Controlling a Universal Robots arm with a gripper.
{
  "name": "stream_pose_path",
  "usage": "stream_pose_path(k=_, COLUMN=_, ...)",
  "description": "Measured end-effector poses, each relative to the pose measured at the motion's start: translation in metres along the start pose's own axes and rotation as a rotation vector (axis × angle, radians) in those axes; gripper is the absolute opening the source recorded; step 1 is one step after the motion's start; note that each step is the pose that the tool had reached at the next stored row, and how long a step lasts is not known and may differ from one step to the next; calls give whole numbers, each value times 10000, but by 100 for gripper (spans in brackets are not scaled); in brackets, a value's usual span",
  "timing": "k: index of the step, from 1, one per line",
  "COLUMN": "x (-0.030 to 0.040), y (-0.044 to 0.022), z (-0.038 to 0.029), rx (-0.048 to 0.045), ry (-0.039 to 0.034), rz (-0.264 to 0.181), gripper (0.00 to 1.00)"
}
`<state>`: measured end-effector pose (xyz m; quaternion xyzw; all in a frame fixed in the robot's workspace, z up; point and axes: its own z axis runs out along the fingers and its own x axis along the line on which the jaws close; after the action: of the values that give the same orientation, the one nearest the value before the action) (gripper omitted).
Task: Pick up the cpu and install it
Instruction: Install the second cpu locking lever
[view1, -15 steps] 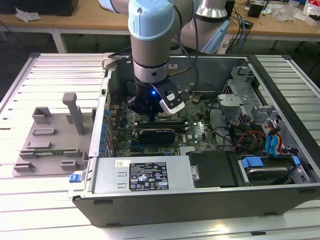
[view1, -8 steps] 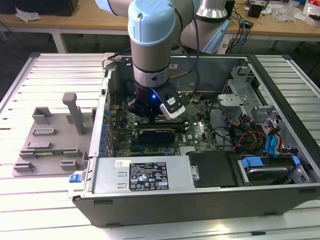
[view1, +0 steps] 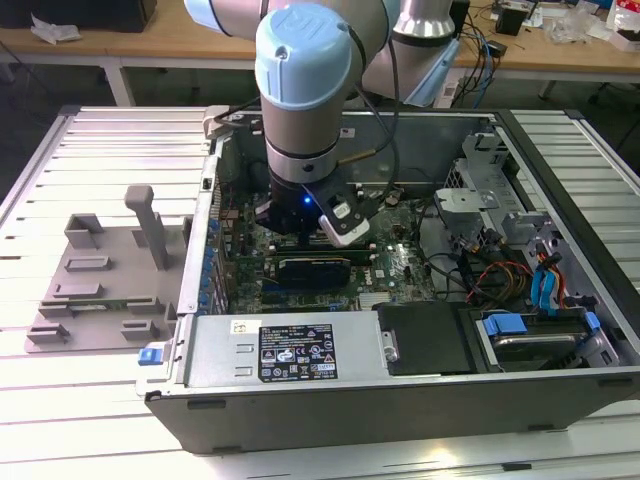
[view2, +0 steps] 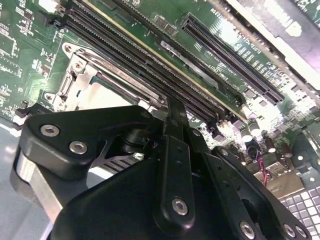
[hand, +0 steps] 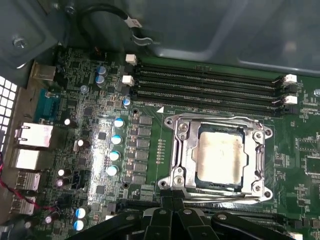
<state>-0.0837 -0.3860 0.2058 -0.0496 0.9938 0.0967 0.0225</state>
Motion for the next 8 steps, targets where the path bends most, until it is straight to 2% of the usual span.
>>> stream_pose_path(k=2, x=5, y=-3, z=13, rx=-53, ry=-4, rz=-2, gripper=11)
stream_pose_path(k=4, x=25, y=-3, z=27, rx=-152, ry=-15, rz=4, gripper=11)
stream_pose_path(k=8, x=37, y=-8, z=54, rx=-233, ry=-20, rz=9, gripper=11)
